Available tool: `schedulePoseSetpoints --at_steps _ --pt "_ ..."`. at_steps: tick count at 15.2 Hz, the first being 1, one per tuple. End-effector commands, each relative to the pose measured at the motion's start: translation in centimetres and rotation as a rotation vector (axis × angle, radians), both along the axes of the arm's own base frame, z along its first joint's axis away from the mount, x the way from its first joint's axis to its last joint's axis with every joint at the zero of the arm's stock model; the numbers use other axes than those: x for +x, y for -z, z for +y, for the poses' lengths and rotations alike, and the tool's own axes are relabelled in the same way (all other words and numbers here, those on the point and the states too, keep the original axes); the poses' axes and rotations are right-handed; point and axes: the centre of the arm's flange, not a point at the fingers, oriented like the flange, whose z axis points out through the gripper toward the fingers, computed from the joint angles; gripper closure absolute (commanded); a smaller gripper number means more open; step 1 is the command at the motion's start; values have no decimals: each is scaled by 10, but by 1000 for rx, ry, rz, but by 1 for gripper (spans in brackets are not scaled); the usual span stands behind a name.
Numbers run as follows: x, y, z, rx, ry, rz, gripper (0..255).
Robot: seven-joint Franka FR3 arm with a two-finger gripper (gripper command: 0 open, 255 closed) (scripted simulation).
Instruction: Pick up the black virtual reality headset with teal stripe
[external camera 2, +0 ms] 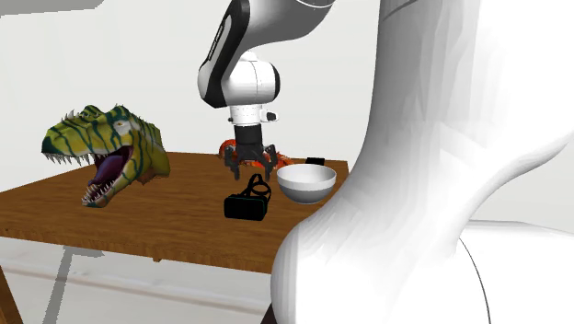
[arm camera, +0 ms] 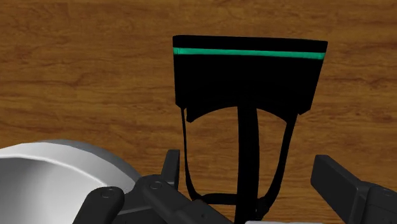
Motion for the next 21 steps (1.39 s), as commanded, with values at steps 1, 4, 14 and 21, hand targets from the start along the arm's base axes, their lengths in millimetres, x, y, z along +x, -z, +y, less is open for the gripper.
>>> schedulePoseSetpoints --at_steps 1,4,14,21 --pt "0 5 1 0 0 0 0" --pt "0 4 1 0 0 0 255" --pt "0 -11 1 0 0 0 255" --pt "0 -48 1 0 0 0 255"
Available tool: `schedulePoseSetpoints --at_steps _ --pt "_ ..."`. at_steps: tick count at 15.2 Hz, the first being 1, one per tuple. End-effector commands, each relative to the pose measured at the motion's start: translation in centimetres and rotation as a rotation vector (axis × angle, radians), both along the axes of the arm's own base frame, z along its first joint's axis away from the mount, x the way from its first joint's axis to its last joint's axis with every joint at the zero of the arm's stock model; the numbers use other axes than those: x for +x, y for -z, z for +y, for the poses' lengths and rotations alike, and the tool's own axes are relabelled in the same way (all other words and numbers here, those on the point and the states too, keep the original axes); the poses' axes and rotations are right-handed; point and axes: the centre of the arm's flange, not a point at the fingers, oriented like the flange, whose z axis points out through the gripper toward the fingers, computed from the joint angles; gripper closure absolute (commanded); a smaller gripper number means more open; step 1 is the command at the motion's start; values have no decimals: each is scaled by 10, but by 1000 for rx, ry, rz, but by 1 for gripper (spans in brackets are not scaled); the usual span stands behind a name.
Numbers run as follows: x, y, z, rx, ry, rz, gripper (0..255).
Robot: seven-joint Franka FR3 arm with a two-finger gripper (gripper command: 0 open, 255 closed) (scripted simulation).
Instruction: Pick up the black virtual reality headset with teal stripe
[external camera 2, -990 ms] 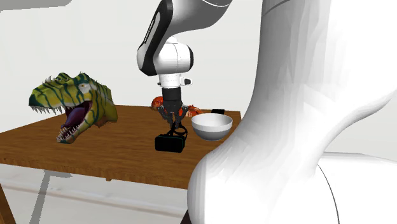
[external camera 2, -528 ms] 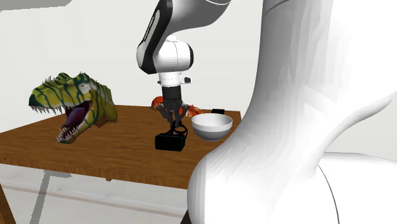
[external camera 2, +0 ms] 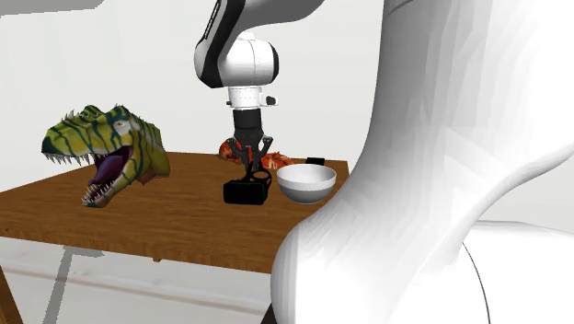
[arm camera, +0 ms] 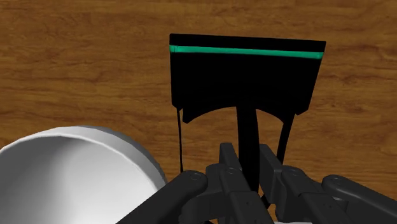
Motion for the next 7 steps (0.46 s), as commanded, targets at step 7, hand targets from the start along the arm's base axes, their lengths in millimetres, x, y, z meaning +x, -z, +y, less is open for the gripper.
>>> schedulePoseSetpoints --at_steps 7 --pt "1 -33 0 0 0 0 255"
